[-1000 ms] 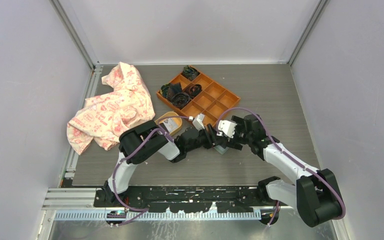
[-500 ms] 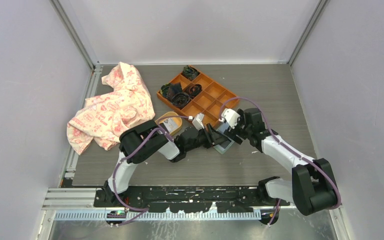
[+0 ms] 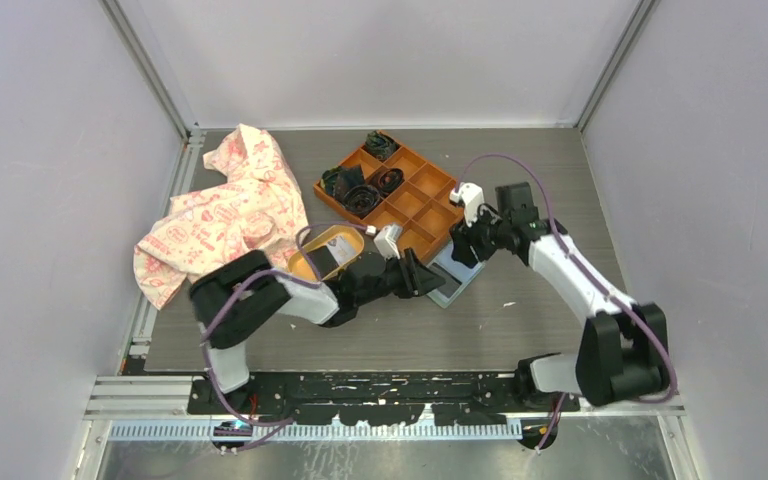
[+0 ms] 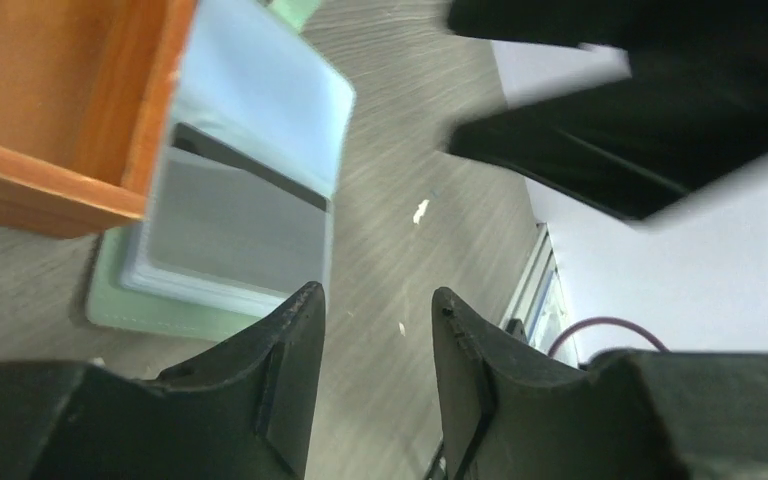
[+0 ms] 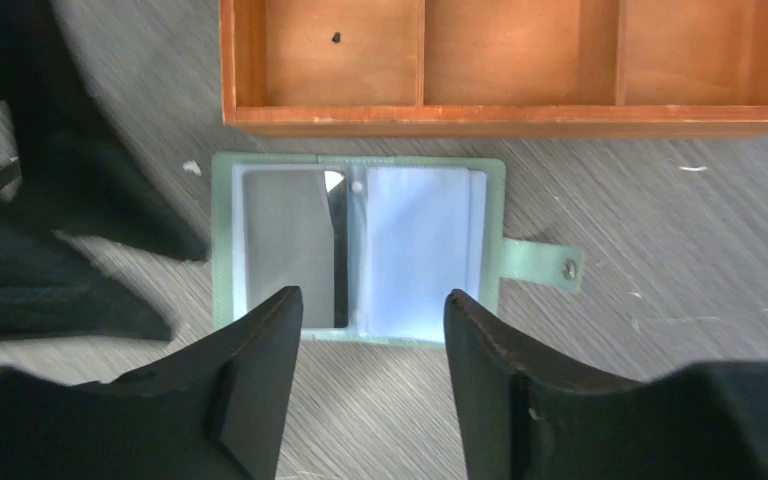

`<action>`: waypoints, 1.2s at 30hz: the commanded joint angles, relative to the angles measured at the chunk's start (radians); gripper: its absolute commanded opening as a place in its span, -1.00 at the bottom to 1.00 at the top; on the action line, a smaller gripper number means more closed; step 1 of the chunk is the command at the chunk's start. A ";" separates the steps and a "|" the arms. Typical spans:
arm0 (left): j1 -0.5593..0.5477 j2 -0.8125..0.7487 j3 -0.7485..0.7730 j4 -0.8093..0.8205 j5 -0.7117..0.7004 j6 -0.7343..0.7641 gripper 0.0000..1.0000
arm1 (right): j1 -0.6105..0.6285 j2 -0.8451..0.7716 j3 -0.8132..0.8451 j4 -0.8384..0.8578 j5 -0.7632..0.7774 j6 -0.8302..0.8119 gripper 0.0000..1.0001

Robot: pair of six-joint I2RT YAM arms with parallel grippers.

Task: Put the credit cards into the card holder
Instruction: Open the card holder at the center of the board.

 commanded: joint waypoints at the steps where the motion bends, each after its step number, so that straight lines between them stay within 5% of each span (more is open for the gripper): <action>1: -0.033 -0.282 -0.042 -0.272 -0.114 0.285 -0.09 | -0.003 0.184 0.179 -0.157 -0.054 0.138 0.05; 7: -0.017 -0.630 -0.128 -0.629 -0.234 0.559 0.02 | -0.004 0.356 0.275 -0.246 -0.005 0.154 -0.08; 12: 0.047 -0.926 -0.140 -0.888 -0.273 0.636 0.81 | -0.007 0.376 0.299 -0.261 0.008 0.146 -0.06; 14: 0.095 -1.012 -0.145 -0.960 -0.256 0.652 0.98 | -0.008 0.387 0.308 -0.267 0.016 0.141 -0.03; 19: 0.260 -1.058 -0.092 -1.171 -0.091 0.633 0.89 | -0.009 0.460 0.363 -0.287 0.021 0.136 -0.02; 24: 0.321 -1.013 -0.072 -1.286 -0.096 0.609 0.71 | -0.012 0.482 0.388 -0.328 -0.017 0.118 -0.01; 36: 0.485 -0.879 -0.066 -1.227 -0.019 0.457 0.62 | -0.057 0.297 0.349 -0.349 -0.161 0.069 -0.01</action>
